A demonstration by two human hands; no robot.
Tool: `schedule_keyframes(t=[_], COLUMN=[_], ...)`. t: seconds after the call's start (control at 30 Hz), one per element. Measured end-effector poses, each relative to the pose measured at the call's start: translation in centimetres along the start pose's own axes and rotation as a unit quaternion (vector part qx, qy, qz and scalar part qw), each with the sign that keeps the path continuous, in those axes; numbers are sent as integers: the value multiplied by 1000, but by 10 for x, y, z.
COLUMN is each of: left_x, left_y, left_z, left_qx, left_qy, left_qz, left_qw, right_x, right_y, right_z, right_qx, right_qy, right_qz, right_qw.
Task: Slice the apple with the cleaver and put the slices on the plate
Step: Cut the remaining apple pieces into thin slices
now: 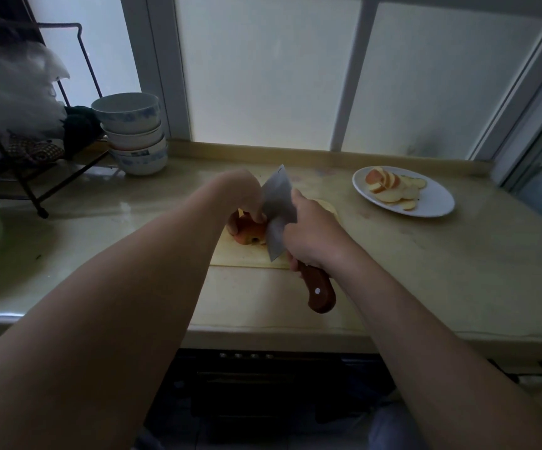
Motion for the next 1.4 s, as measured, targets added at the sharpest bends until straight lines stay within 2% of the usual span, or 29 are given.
schedule_keyframes(t=[0.47, 0.77, 0.93, 1.2, 1.4], left_x=[-3, -6, -9, -20, -21], left_y=[-4, -2, -2, -4, -6], left_z=[3, -2, -9, -11, -3], left_qx=[35, 53, 73, 94, 107], left_qy=[12, 10, 21, 34, 48], left_qz=[-24, -44, -48, -67, -48], left_qw=[999, 998, 996, 993, 992], right_x=[-16, -7, 2, 9, 6], right_y=[15, 13, 7, -14, -16], right_z=[35, 15, -6, 10, 17], right_qx=[-42, -62, -72, 37, 46], right_qy=[-5, -5, 7, -16, -19], right_qz=[-92, -87, -38, 26, 44], right_qw=[995, 994, 997, 999, 998])
Point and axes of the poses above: each hand's wrist, its own z-axis towards the middle knuckle, its own y-axis out of the palm, x = y × z, the point moved 5 cm from there along z, towards the middle knuckle, and after that the axes turned 2 degrees about z, right-handed, at the moved point
